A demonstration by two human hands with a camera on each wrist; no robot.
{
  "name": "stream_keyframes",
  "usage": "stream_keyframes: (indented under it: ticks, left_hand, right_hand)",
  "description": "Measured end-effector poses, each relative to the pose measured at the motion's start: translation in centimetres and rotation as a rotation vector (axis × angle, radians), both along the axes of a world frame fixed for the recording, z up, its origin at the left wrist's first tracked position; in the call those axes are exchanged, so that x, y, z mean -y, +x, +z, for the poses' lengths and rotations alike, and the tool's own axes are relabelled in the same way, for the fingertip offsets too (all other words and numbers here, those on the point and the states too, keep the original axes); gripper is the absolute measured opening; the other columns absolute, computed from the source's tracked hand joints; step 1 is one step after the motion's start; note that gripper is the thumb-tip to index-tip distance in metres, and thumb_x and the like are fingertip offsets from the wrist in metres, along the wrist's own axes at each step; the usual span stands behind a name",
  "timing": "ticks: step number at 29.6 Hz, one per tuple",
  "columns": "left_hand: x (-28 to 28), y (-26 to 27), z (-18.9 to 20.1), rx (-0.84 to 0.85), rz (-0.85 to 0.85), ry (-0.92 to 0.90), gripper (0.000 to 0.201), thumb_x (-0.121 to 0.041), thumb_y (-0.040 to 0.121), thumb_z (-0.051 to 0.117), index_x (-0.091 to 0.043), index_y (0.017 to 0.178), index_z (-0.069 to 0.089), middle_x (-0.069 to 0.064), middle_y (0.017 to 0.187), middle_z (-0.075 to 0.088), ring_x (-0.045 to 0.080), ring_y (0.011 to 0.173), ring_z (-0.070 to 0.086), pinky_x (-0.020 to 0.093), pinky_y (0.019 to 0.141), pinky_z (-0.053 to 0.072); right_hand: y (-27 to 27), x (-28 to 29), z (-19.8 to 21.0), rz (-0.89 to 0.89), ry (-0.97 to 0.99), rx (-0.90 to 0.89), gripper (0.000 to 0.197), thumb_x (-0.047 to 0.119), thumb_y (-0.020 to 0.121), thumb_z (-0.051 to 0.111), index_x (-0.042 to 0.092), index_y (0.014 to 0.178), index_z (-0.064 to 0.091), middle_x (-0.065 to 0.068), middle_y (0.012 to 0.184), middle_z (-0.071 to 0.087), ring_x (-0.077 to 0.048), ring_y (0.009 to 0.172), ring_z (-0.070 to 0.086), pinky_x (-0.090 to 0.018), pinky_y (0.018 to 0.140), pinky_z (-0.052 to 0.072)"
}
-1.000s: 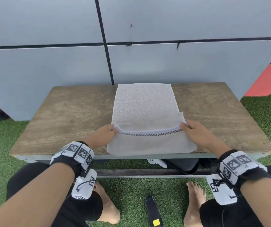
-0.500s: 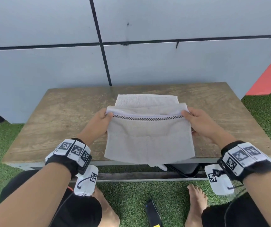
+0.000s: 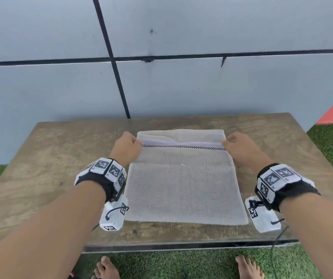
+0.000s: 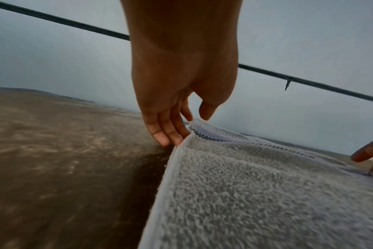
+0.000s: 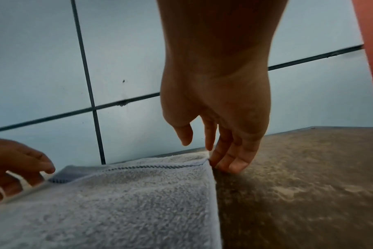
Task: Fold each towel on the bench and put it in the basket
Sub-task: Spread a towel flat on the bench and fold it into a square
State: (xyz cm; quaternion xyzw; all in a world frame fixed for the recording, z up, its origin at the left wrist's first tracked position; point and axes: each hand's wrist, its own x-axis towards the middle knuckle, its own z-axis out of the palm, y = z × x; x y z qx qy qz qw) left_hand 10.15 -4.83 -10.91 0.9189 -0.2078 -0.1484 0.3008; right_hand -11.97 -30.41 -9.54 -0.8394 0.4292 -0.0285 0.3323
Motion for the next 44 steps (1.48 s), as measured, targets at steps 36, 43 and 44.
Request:
stream_keyframes:
  ticks: [36, 43, 44]
  left_hand:
    - [2.8, 4.1, -0.4, 0.033, -0.046, -0.132, 0.017, -0.030, 0.088, 0.075, -0.013, 0.087, 0.075, -0.002, 0.078, 0.070, 0.007, 0.068, 0.060, 0.019, 0.057, 0.044]
    - [3.0, 4.1, 0.3, 0.060, -0.002, -0.176, 0.028, -0.030, 0.092, 0.066, -0.004, 0.083, 0.073, 0.001, 0.065, 0.063, 0.012, 0.053, 0.051, 0.020, 0.053, 0.040]
    - [3.1, 4.2, 0.3, 0.053, 0.020, -0.181, 0.032, -0.028, 0.091, 0.064, 0.002, 0.081, 0.070, 0.002, 0.062, 0.058, 0.014, 0.051, 0.046, 0.021, 0.052, 0.039]
  right_hand:
    - [4.2, 2.5, -2.2, 0.054, -0.163, 0.189, 0.016, 0.024, 0.092, 0.067, 0.015, 0.092, 0.054, 0.005, 0.077, 0.053, -0.018, 0.073, 0.050, -0.032, 0.065, 0.037]
    - [3.6, 1.9, -1.6, -0.007, -0.146, 0.330, 0.034, 0.026, 0.097, 0.053, 0.015, 0.070, 0.036, 0.001, 0.061, 0.041, -0.016, 0.055, 0.033, -0.031, 0.054, 0.028]
    - [3.5, 1.8, -1.5, -0.066, -0.120, 0.391, 0.033, 0.024, 0.095, 0.052, 0.016, 0.067, 0.036, 0.003, 0.058, 0.037, -0.014, 0.053, 0.030, -0.030, 0.054, 0.026]
